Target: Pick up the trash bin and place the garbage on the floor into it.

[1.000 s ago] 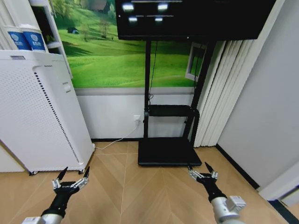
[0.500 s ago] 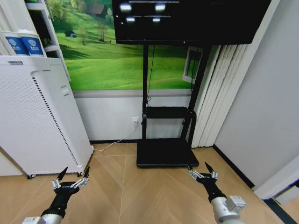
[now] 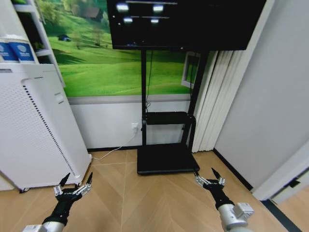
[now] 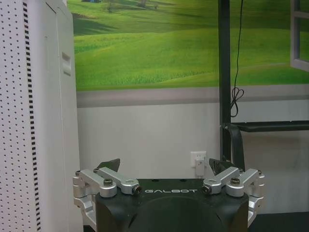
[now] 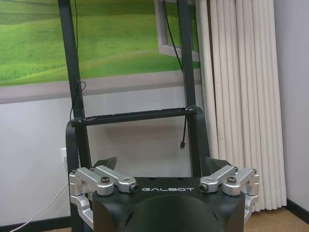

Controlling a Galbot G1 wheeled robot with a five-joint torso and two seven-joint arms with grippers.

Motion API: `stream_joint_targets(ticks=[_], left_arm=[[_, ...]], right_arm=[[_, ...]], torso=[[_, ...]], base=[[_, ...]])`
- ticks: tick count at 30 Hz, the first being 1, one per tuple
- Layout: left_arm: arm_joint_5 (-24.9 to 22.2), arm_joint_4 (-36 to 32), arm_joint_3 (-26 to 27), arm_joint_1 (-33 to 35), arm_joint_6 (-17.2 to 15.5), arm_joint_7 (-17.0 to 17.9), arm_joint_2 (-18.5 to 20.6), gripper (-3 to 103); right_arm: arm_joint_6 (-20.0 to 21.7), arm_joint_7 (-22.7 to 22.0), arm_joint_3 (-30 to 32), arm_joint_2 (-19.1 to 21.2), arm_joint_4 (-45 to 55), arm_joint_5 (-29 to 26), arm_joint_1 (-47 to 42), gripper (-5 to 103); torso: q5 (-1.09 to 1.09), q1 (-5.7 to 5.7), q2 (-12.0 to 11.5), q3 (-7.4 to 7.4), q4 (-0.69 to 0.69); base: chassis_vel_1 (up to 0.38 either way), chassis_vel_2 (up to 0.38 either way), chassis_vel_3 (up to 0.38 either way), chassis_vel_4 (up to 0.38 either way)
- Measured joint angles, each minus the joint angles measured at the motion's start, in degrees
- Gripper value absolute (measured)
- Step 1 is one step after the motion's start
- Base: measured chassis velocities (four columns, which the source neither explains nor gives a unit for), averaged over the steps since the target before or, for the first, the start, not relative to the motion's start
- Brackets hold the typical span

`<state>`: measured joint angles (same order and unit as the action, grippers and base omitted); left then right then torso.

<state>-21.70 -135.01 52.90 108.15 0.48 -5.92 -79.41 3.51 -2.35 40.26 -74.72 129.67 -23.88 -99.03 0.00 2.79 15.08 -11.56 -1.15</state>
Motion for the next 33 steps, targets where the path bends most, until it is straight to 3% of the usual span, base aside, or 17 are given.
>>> stream_joint_targets(ticks=[33], left_arm=[[0.0,0.0,0.0,0.0,0.0,0.0,0.0,100]], right_arm=[[0.0,0.0,0.0,0.0,0.0,0.0,0.0,100]], torso=[[0.0,2.41,7.0,-4.52,0.0]], base=[[0.0,0.0,0.0,0.0]])
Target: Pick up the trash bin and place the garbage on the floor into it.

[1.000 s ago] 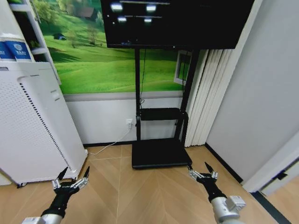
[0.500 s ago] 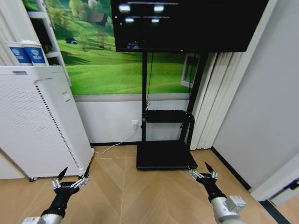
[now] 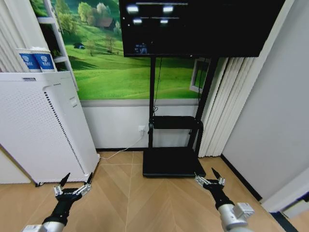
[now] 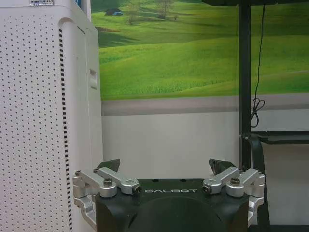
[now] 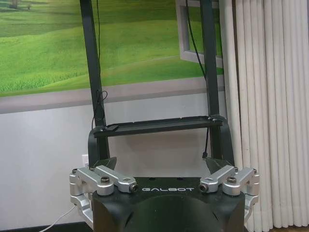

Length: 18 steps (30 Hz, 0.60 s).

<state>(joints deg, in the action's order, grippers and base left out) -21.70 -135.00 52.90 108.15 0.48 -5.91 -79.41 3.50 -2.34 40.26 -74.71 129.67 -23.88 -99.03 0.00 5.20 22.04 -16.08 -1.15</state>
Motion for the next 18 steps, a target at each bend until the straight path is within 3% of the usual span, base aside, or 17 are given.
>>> stream_joint_targets(ticks=[18], left_arm=[[0.0,0.0,0.0,0.0,0.0,0.0,0.0,100]], right_arm=[[0.0,0.0,0.0,0.0,0.0,0.0,0.0,100]], torso=[[0.0,1.51,4.2,-2.74,0.0]], base=[[0.0,0.0,0.0,0.0]])
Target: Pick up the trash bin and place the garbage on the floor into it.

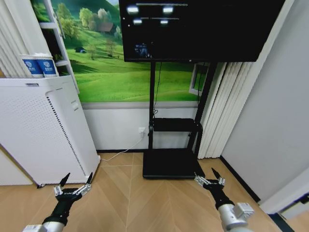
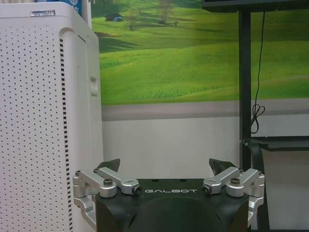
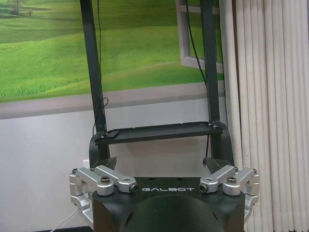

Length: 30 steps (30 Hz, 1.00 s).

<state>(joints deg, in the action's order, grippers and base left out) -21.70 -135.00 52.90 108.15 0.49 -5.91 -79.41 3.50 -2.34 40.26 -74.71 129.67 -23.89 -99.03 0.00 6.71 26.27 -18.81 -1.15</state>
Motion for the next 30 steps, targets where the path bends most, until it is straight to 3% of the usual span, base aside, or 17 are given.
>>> stream_joint_targets(ticks=[30], left_arm=[[0.0,0.0,0.0,0.0,0.0,0.0,0.0,100]], right_arm=[[0.0,0.0,0.0,0.0,0.0,0.0,0.0,100]], torso=[[0.0,2.82,7.3,-4.45,0.0]], base=[[0.0,0.0,0.0,0.0]])
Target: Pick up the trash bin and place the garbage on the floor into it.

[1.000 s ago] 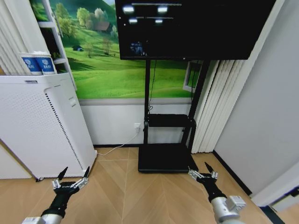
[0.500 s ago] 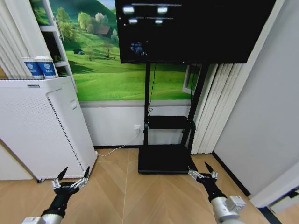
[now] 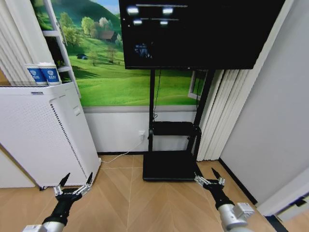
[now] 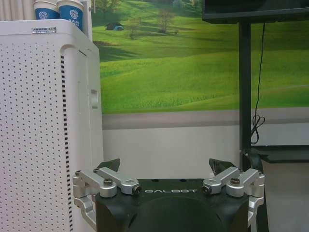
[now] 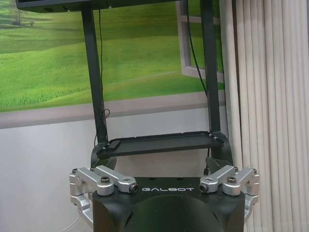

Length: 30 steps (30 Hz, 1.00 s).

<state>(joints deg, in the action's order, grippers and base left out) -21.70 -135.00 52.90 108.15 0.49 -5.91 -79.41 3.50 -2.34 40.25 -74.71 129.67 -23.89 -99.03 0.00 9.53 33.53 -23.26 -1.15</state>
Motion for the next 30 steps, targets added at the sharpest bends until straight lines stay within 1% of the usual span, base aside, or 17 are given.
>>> stream_joint_targets(ticks=[6,7,9,11,14,20,30], left_arm=[[0.0,0.0,0.0,0.0,0.0,0.0,0.0,100],[0.0,0.0,0.0,0.0,0.0,0.0,0.0,100],[0.0,0.0,0.0,0.0,0.0,0.0,0.0,100],[0.0,0.0,0.0,0.0,0.0,0.0,0.0,100],[0.0,0.0,0.0,0.0,0.0,0.0,0.0,100],[0.0,0.0,0.0,0.0,0.0,0.0,0.0,100],[0.0,0.0,0.0,0.0,0.0,0.0,0.0,100]], right_arm=[[0.0,0.0,0.0,0.0,0.0,0.0,0.0,100],[0.0,0.0,0.0,0.0,0.0,0.0,0.0,100],[0.0,0.0,0.0,0.0,0.0,0.0,0.0,100],[0.0,0.0,0.0,0.0,0.0,0.0,0.0,100],[0.0,0.0,0.0,0.0,0.0,0.0,0.0,100],[0.0,0.0,0.0,0.0,0.0,0.0,0.0,100],[0.0,0.0,0.0,0.0,0.0,0.0,0.0,100]], torso=[[0.0,0.47,1.1,-0.66,0.0],[0.0,0.7,1.7,-0.98,0.0],[0.0,0.76,1.8,-1.06,0.0],[0.0,1.07,2.6,-1.51,0.0],[0.0,1.25,3.0,-1.73,0.0],[0.0,2.07,5.0,-2.88,0.0],[0.0,3.05,7.3,-4.25,0.0]], base=[[0.0,0.0,0.0,0.0],[0.0,0.0,0.0,0.0],[0.0,0.0,0.0,0.0],[0.0,0.0,0.0,0.0],[0.0,0.0,0.0,0.0],[0.0,0.0,0.0,0.0],[0.0,0.0,0.0,0.0]])
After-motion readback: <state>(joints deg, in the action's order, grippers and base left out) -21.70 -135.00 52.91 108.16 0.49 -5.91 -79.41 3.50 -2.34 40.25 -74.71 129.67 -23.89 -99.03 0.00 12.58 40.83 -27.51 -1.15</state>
